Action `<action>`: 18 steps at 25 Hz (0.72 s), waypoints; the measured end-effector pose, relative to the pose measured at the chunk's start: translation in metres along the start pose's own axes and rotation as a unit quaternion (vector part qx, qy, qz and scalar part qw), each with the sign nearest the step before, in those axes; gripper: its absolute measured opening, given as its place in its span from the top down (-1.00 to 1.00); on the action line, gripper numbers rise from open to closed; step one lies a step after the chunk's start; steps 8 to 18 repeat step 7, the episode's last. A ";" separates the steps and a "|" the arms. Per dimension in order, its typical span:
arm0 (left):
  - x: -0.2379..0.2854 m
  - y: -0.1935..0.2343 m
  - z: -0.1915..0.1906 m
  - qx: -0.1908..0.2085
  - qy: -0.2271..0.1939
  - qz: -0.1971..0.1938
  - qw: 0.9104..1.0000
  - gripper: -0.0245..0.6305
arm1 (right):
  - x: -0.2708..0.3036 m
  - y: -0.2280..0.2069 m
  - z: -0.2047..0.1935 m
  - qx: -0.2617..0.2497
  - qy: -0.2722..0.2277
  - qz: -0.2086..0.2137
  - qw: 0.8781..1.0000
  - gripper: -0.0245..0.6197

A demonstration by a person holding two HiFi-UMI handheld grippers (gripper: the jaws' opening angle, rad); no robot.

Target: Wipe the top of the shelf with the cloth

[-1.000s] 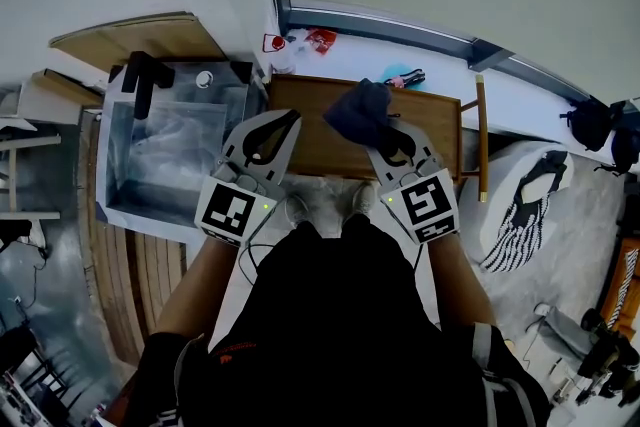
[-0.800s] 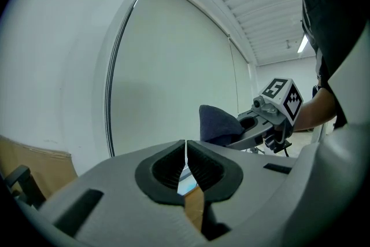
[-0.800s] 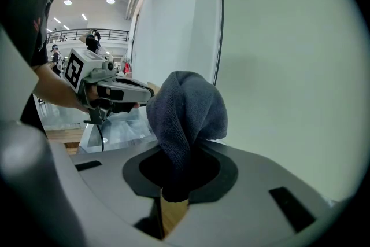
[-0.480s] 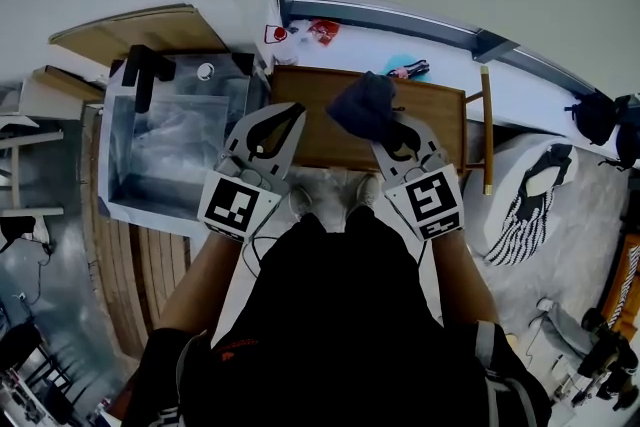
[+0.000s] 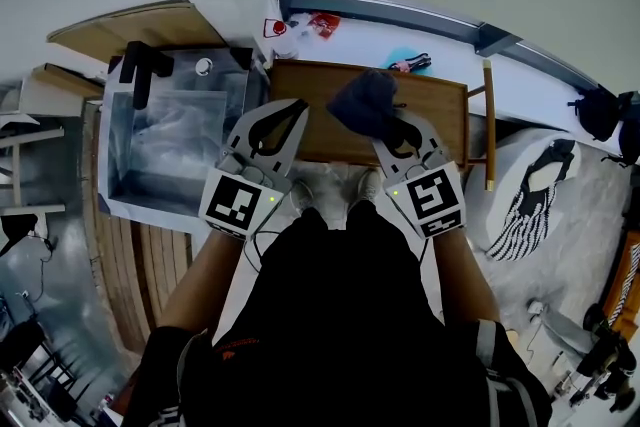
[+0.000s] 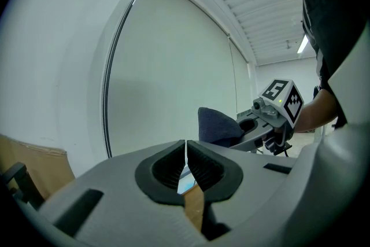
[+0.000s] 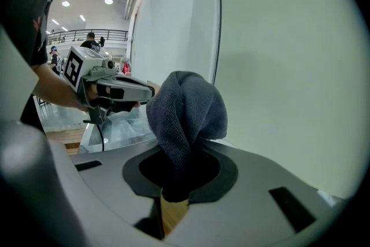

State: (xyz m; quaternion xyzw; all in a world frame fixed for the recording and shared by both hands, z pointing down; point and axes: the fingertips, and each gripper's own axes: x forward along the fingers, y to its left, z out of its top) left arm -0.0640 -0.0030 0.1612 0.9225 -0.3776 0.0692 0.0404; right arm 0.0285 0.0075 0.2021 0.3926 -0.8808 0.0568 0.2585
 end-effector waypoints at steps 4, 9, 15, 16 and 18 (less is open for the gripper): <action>0.004 -0.001 -0.001 0.000 0.004 -0.001 1.000 0.85 | 0.000 -0.003 -0.004 0.001 0.004 -0.001 1.000 0.76; 0.006 -0.002 -0.001 -0.008 0.011 0.002 1.000 0.85 | 0.001 -0.005 -0.006 0.001 0.006 -0.001 1.000 0.76; 0.006 -0.002 -0.001 -0.008 0.011 0.002 1.000 0.85 | 0.001 -0.005 -0.006 0.001 0.006 -0.001 1.000 0.76; 0.006 -0.002 -0.001 -0.008 0.011 0.002 1.000 0.85 | 0.001 -0.005 -0.006 0.001 0.006 -0.001 1.000 0.76; 0.006 -0.002 -0.001 -0.008 0.011 0.002 1.000 0.85 | 0.001 -0.005 -0.006 0.001 0.006 -0.001 1.000 0.76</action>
